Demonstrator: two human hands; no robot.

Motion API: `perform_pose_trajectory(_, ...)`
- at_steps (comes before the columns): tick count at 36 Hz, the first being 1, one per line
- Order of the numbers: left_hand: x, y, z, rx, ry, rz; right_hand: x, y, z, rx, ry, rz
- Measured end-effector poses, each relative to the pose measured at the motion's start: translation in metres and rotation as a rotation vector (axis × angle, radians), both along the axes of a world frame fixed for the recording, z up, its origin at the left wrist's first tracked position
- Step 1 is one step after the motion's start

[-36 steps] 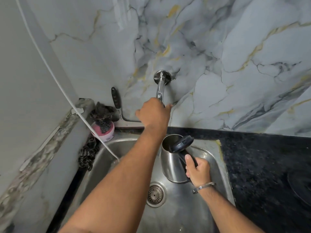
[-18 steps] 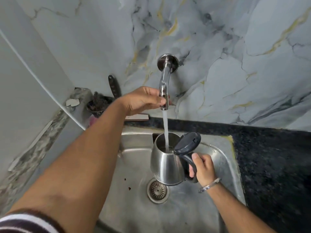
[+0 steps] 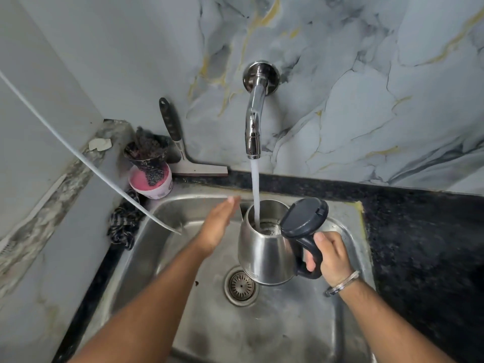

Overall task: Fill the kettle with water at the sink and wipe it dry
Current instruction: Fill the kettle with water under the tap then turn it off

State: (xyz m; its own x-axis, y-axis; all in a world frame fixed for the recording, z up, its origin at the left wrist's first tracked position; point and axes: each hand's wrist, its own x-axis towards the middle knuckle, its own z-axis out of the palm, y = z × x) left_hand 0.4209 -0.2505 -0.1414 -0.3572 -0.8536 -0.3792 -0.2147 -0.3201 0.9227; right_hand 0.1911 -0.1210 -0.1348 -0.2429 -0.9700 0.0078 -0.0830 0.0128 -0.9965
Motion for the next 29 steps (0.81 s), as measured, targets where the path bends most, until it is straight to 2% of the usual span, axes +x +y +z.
perform_pose_trajectory(6,-0.027,0.041,-0.019,0.19,0.206,0.143,-0.006,-0.007,0.003,-0.006,-0.003,0.048)
perform_pose_trajectory(12,-0.036,0.051,-0.027,0.221,0.275,0.28,-0.009,-0.017,-0.001,0.015,-0.007,0.091)
perform_pose_trajectory(19,-0.039,0.056,-0.036,0.288,0.254,0.406,-0.004,-0.027,-0.006,-0.015,0.01,0.004)
perform_pose_trajectory(25,-0.038,0.059,-0.041,0.302,0.247,0.446,0.002,-0.031,-0.01,-0.025,0.042,-0.039)
perform_pose_trajectory(29,-0.037,0.06,-0.039,0.27,0.23,0.448,0.004,-0.029,-0.016,-0.002,0.077,-0.152)
